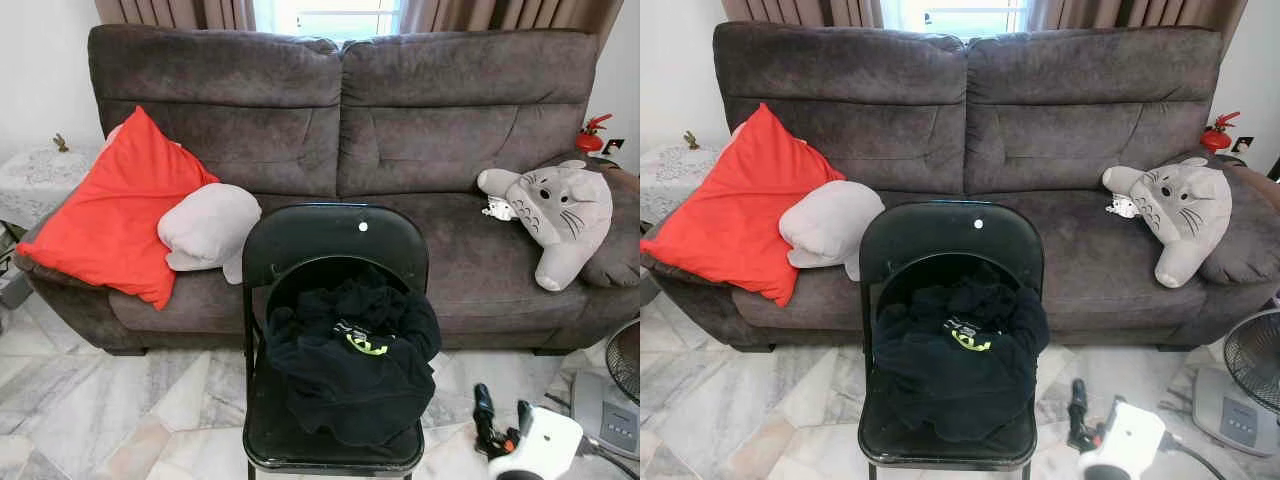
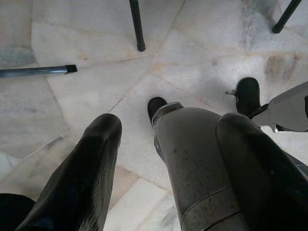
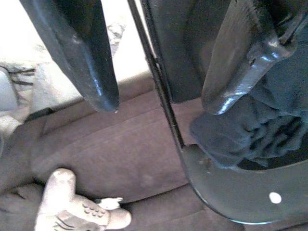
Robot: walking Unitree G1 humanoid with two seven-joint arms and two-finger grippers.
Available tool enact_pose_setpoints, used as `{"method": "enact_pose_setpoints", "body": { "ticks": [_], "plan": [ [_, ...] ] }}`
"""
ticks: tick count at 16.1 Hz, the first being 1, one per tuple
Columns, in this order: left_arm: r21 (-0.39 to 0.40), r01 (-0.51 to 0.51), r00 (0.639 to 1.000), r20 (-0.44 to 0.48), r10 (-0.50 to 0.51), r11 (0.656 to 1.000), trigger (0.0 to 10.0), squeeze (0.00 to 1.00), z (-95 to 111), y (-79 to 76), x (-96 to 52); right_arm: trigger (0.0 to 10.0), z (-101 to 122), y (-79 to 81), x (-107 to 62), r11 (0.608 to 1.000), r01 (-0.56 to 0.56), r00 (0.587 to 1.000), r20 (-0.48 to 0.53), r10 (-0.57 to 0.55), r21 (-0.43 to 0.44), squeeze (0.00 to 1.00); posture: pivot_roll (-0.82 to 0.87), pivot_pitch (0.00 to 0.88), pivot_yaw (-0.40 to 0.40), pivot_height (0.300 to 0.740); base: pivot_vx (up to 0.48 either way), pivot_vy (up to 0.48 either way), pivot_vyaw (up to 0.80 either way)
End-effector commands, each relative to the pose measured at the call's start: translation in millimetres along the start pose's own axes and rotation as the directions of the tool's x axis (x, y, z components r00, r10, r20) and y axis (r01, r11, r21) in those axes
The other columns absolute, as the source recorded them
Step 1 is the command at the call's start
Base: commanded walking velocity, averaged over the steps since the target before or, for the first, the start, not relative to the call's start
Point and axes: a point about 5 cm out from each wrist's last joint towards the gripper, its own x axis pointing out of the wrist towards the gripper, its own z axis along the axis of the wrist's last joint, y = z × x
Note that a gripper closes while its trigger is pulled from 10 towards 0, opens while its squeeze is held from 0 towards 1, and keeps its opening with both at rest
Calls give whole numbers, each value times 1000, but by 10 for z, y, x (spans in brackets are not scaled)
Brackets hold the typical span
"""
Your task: Hang hanger
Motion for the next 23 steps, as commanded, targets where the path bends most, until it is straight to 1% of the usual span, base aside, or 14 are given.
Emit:
{"method": "enact_pose_setpoints", "body": {
  "ticks": [1,2,3,4,5,6,7,10,12,14,16,17,19,23],
  "plan": [
    [0,-1,999,-41,1,1000,10000,0,-106,11,-22,10000,10,36,24,1000,-19,1000,7,19,10,1000,-21,0,28,740,0,0,0],
    [2,0,999,-40,0,1000,10000,0,-105,9,-22,10000,-4,50,63,999,-34,999,-2,34,14,1000,-17,0,29,740,0,0,0],
    [3,0,999,-39,0,1000,10000,0,-103,8,-21,10000,-3,77,106,998,-60,998,-5,60,13,847,-17,0,29,740,0,0,0],
    [3,-1,999,-39,1,1000,10000,0,-103,8,-21,10000,4,94,129,997,-76,997,-4,76,5,51,-17,0,29,740,0,0,0],
    [6,-2,999,-38,2,1000,10000,0,-99,11,-21,10000,24,157,173,992,-128,992,2,128,-11,0,-18,0,34,740,0,0,0],
    [7,-3,999,-37,3,1000,10000,0,-96,14,-20,10000,34,243,192,980,-199,980,3,199,-11,0,-17,0,35,740,0,0,0],
    [7,-4,999,-37,4,1000,10000,0,-95,16,-20,10000,37,307,207,968,-251,968,2,251,19,0,-18,0,35,740,0,0,0],
    [5,-5,999,-37,5,1000,10000,0,-93,23,-21,10000,-2,367,215,957,-287,958,-6,287,47,0,-11,6,38,740,0,0,0],
    [4,-6,999,-37,6,1000,10000,0,-90,27,-21,10000,-72,379,163,952,-294,955,-20,296,80,0,-10,9,40,740,0,0,0],
    [5,-7,999,-36,7,1000,10000,0,-88,28,-20,10000,-150,341,103,949,-276,958,-38,284,151,0,-12,11,40,740,0,0,0],
    [7,-9,999,-32,9,1000,10000,0,-79,32,-19,10000,-248,371,49,919,-300,943,-68,326,255,0,-13,14,42,740,0,0,0],
    [7,-9,999,-31,10,1000,10000,0,-77,32,-19,10000,-269,371,44,914,-297,942,-72,327,276,0,-13,14,42,740,0,0,0],
    [8,-10,1000,-29,10,1000,10000,0,-73,34,-18,10000,-288,342,65,919,-283,946,-77,315,274,0,-13,16,46,740,0,0,0],
    [10,-13,1000,-27,13,1000,10000,0,-67,37,-18,10000,-285,360,111,915,-292,943,-76,324,277,0,-14,17,46,740,0,0,0]
  ]
}}
